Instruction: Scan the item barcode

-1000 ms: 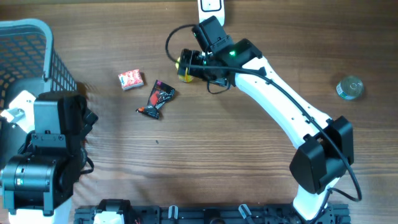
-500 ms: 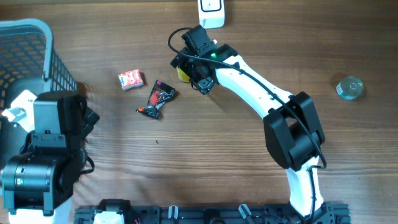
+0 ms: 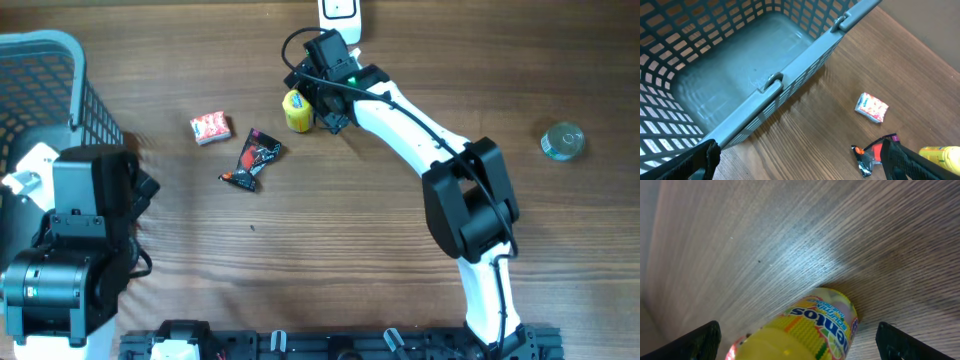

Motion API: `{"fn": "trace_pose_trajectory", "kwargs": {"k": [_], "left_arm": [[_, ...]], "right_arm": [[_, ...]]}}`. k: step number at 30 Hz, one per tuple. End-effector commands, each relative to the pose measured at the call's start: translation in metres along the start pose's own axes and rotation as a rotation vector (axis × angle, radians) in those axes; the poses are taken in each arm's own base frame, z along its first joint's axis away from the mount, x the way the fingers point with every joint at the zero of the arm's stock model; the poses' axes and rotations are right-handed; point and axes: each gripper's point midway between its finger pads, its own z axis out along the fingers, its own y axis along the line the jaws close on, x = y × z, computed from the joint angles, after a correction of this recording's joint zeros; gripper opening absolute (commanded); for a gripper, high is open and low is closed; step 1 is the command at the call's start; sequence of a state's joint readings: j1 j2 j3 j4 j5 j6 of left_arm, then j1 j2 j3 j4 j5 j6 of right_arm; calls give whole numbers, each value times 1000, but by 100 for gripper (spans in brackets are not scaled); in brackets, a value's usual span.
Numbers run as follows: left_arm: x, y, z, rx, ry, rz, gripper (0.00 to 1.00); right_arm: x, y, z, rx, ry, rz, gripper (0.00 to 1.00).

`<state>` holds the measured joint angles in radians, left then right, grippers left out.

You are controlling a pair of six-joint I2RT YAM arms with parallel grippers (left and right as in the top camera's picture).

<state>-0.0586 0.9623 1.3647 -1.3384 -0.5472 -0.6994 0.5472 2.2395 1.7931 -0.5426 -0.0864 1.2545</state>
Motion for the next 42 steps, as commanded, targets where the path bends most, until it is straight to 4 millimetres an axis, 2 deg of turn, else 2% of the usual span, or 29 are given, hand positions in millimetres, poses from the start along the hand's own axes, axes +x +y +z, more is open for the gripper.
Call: {"fn": "trace_pose_trajectory", "kwargs": {"k": [1,6,9,12,17,19,25,28,31,32,34,35,42], "left_arm": [[-2,-1,-1,9,-4,0,100],[-1,-4,3,-2,9,10,100],[-1,-4,5,-6,13,14,100],[-1,-4,5,-6,13,14,100],[-1,-4,5,-6,13,14,100],[0,-4,5,-7,14,14,100],[0,-3,5,-11,17,17,100],[0,-3,5,-11,17,17,100],[0,-3,5,-11,17,17,100],[0,-3,5,-11,17,17,100],[0,-3,5,-11,17,18,100],[0,-3,5,-11,18,18,100],[1,-3,5,-12,18,19,100]], "right_arm": [[-1,18,-8,-25,1,-92,100],[-5,27,-34,19,12,-178,100],[2,12,-41,85,59,-172,99],[8,8,-42,90,102,-213,99],[7,26,-56,60,103,-289,99],[10,32,-48,39,105,-297,99],[28,13,0,79,173,-280,99],[35,12,10,80,184,-283,99],[36,11,13,85,181,-270,99],[35,10,12,91,178,-269,96],[35,3,12,119,178,-266,81],[35,0,11,133,180,-268,79],[32,-19,8,215,167,-324,79]]}}
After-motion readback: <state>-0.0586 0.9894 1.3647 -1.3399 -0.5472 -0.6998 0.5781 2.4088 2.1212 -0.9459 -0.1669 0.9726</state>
